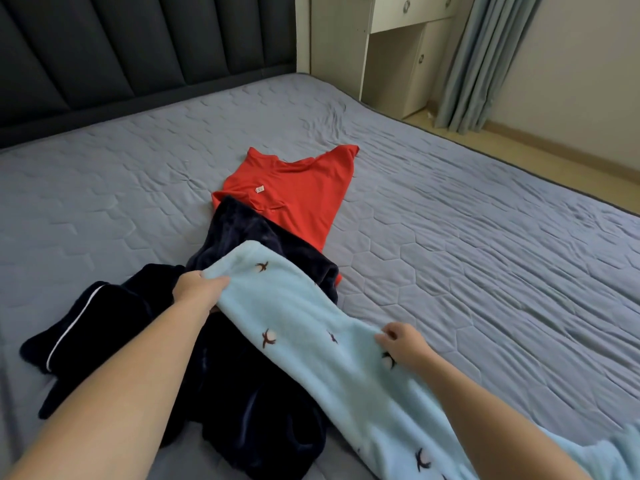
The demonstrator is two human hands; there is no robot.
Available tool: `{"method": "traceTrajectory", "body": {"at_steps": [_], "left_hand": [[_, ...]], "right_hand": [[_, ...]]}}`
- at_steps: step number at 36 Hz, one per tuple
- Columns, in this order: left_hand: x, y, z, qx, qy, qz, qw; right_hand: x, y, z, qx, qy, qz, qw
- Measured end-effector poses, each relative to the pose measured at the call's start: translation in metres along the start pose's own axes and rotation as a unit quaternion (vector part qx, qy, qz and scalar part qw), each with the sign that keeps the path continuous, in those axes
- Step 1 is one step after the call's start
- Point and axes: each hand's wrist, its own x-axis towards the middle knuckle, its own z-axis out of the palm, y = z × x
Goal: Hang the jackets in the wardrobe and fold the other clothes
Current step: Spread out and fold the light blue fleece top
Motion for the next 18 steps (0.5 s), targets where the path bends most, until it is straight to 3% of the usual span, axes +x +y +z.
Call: {"method": "traceTrajectory", "body": {"at_steps": [3, 10, 18], "left_hand": [[0.000, -0.002, 0.002, 0.001, 0.030, 0.006, 1.000], [-0.014, -0.005, 0.003, -0.057, 0.013, 0.020, 0.998], [-0.070, 0.024, -0.016, -0.158, -0.121, 0.085, 0.976]], "right_hand": [[0.004, -0.002, 0.001, 0.005, 0.042, 0.002, 0.999], [0.001, 0.000, 0.007, 0.018, 0.022, 0.034, 0.999], [-0.037, -0.033, -0.013, 0.005, 0.042, 0.027, 0.999]]}}
